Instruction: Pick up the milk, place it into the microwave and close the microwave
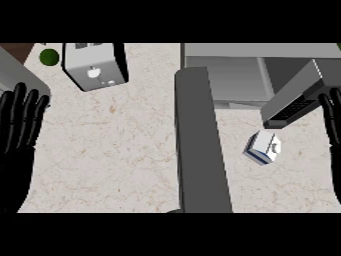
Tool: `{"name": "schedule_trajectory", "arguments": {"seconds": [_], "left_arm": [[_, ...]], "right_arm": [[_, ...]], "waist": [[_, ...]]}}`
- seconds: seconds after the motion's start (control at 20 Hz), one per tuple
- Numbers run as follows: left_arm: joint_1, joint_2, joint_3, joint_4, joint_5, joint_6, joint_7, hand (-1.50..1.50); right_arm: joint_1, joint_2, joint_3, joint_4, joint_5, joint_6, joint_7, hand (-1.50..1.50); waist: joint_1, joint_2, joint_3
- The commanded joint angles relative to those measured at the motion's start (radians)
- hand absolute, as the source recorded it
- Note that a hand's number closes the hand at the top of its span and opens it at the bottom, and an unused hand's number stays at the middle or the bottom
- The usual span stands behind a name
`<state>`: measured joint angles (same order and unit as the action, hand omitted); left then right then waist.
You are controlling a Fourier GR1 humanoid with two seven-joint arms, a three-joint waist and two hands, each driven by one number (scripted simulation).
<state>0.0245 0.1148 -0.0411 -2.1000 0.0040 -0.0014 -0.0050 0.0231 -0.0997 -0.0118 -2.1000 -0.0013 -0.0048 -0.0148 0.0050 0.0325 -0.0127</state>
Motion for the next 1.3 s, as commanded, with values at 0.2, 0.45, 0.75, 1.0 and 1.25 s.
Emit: {"name": "schedule_trajectory", "arguments": {"seconds": [0.2, 0.45, 0.75, 1.0, 1.25], "left_arm": [[-0.048, 0.009, 0.062, 0.056, -0.009, 0.017, 0.000, -1.50], [0.052, -0.079, 0.014, 0.047, 0.078, 0.013, 0.003, -1.50], [0.191, -0.057, 0.073, -0.053, 0.170, -0.050, 0.003, -1.50], [0.214, -0.038, 0.108, -0.075, 0.201, -0.076, 0.017, -1.50], [0.234, -0.044, 0.114, -0.062, 0.206, -0.108, -0.023, -1.50]], "right_arm": [[-0.137, 0.097, 0.133, 0.109, 0.262, -0.326, 0.042, -1.50], [-0.191, 0.099, 0.319, 0.174, 0.106, -0.416, 0.088, -1.50], [-0.181, 0.100, 0.423, 0.133, 0.142, -0.496, 0.140, -1.50], [-0.147, 0.100, 0.379, 0.233, 0.196, -0.589, 0.049, -1.50], [-0.218, 0.100, 0.302, 0.317, 0.219, -0.603, 0.093, -1.50]], "waist": [[0.004, -0.030, 0.012], [0.007, -0.032, 0.012], [0.001, -0.034, 0.012], [0.001, -0.033, 0.013], [0.000, -0.032, 0.013]]}}
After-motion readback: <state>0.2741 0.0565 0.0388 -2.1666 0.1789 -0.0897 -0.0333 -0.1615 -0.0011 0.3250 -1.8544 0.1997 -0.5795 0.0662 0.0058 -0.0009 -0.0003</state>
